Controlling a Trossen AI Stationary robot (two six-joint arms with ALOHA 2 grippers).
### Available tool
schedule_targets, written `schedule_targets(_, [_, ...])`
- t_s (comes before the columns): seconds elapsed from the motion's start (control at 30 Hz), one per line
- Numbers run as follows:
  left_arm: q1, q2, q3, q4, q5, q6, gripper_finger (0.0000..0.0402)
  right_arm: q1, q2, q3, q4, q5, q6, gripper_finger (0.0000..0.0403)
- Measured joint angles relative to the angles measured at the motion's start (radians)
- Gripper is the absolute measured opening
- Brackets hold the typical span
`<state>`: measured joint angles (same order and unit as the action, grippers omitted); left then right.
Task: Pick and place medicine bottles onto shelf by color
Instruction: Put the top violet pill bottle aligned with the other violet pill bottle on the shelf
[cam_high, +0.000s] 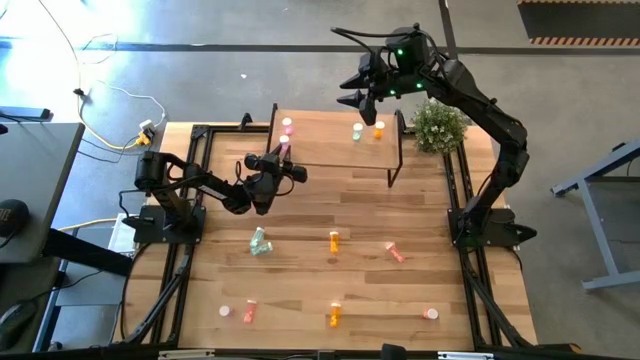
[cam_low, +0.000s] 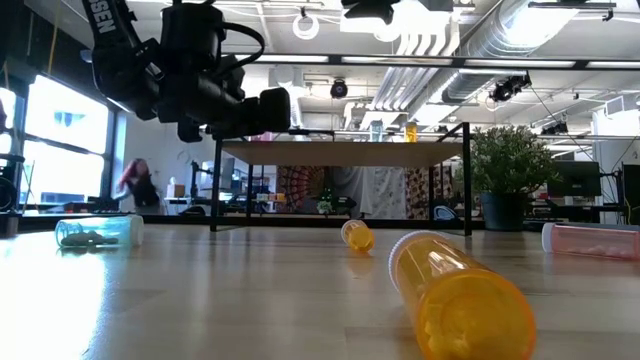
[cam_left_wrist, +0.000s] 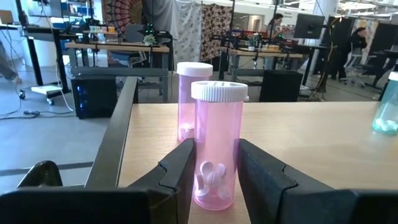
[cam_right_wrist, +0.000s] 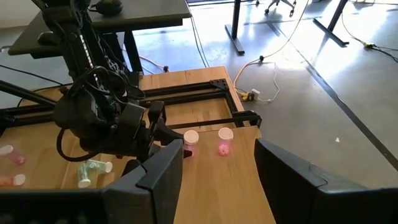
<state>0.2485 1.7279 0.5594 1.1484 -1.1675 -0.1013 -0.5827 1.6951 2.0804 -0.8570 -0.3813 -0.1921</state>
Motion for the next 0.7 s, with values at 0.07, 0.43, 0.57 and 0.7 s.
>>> schedule_targets(0.07, [0.000, 0.000, 0.000, 0.000, 0.000, 0.000, 0.0107, 0.000, 0.000, 0.000, -0.002, 0.000, 0.000, 0.0190])
schedule_targets(0.43, [0.000, 0.000, 0.000, -0.001, 0.018, -0.001, 0.0159, 0.000, 0.000, 0.000, -0.030, 0.000, 0.000, 0.0190])
schedule_targets(0.57, [-0.001, 0.000, 0.000, 0.000, 0.016, -0.001, 0.0172, 0.000, 0.000, 0.000, -0.034, 0.000, 0.000, 0.0190])
schedule_targets(0.7, [-0.001, 0.000, 0.000, 0.001, 0.015, 0.000, 0.0181, 0.000, 0.000, 0.000, -0.035, 0.000, 0.000, 0.0190])
